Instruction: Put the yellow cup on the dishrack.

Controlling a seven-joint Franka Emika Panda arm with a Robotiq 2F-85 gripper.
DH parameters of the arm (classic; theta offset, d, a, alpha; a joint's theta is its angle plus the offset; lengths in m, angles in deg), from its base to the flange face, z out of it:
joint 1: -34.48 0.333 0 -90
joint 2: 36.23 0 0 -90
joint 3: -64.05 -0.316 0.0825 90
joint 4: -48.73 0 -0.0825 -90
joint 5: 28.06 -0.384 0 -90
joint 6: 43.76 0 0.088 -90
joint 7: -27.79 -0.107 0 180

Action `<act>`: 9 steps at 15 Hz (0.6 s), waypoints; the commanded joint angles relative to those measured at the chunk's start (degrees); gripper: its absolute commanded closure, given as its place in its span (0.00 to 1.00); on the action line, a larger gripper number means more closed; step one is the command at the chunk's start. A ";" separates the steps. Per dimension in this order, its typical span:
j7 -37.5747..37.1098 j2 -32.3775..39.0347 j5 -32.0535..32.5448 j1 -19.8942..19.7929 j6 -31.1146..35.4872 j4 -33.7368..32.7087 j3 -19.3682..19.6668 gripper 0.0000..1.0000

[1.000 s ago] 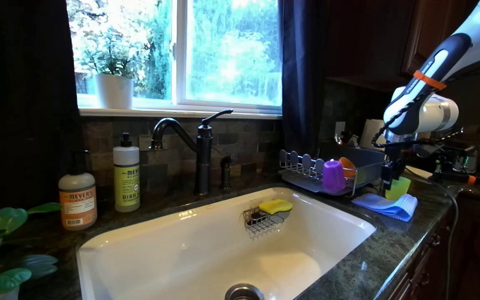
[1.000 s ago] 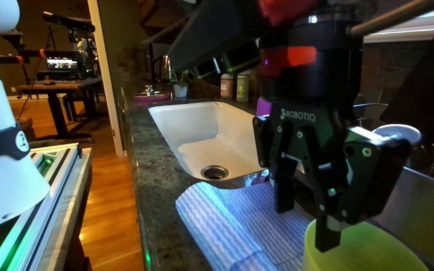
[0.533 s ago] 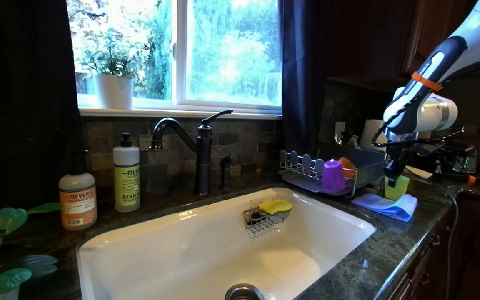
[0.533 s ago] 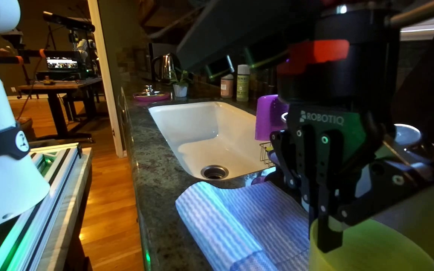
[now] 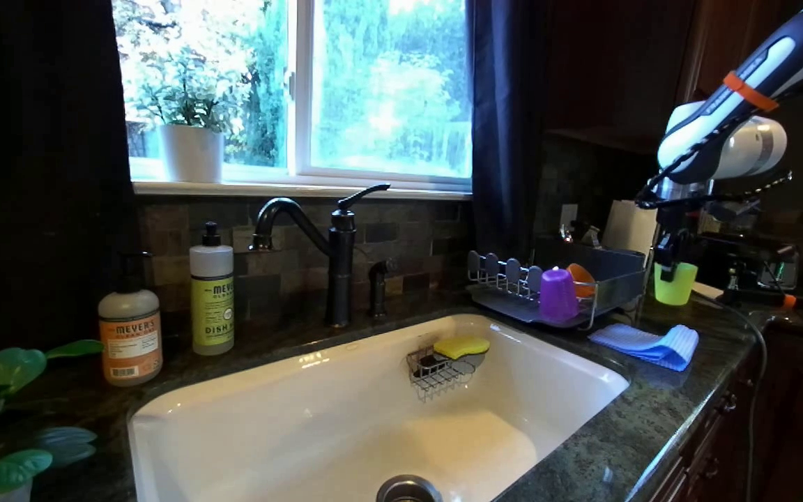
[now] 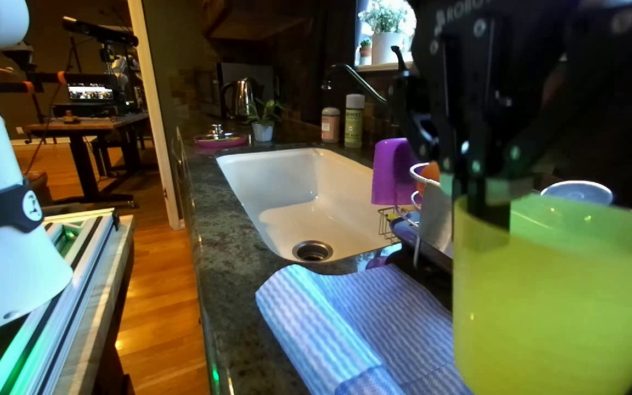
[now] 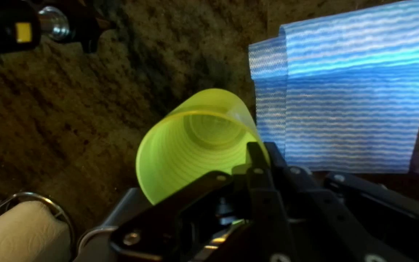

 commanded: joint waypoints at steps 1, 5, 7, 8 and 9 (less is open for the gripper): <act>-1.07 -10.96 3.08 0.55 -5.21 1.49 -1.40 0.99; 2.06 -14.71 2.10 2.98 0.53 -1.96 -1.75 0.99; 4.58 -14.03 -2.90 6.30 0.25 -4.50 -0.39 0.99; 1.75 -14.65 0.48 4.09 -0.07 -3.11 -1.44 0.96; 2.45 -14.66 -0.72 5.02 -0.06 -3.88 -1.34 0.96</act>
